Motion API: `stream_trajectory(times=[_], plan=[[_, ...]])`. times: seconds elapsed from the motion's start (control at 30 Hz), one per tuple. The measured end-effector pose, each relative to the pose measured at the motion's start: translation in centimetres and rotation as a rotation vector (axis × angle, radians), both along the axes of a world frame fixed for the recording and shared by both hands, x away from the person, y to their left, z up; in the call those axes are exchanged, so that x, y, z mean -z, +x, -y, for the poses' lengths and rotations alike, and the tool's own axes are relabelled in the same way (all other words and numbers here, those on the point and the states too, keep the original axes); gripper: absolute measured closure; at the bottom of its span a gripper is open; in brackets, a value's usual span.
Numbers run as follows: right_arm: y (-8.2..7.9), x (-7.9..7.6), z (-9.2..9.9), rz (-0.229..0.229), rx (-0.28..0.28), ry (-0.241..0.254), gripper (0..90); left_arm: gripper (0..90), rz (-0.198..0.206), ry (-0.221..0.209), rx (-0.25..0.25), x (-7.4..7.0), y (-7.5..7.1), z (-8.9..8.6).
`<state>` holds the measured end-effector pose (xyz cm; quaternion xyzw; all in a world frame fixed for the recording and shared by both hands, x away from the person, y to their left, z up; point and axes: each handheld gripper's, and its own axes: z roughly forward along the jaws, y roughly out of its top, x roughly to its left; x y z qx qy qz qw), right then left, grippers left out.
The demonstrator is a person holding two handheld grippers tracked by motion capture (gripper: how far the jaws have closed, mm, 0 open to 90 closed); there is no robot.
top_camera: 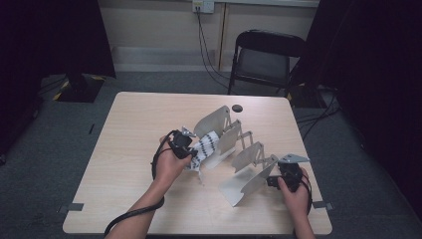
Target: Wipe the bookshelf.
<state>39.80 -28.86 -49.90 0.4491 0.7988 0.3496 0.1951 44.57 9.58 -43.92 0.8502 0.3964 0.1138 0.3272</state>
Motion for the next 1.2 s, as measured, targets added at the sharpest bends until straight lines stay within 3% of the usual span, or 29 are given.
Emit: stream_trajectory(times=[0.27, 0.63, 0.83, 0.97, 1.2], plan=[[0.0, 0.0, 0.0, 0.000, 0.000, 0.000, 15.1, 81.1, 0.012, -0.025, -0.005, -1.5, -0.2, 0.0], [0.0, 0.0, 0.0, 0.000, 0.000, 0.000, 15.1, 81.1, 0.097, -0.069, -0.002, -6.6, -0.1, 1.0], [0.0, 0.0, 0.0, 0.000, 0.000, 0.000, 15.1, 81.1, 0.115, -0.081, 0.013, -8.2, 0.3, 2.1], [0.0, 0.0, 0.0, 0.000, 0.000, 0.000, 15.1, 81.1, 0.115, -0.078, 0.021, -8.1, 0.8, 3.0], [0.0, 0.0, 0.0, 0.000, 0.000, 0.000, 15.0, 80.9, 0.092, -0.063, 0.020, -5.9, 1.7, 4.4]])
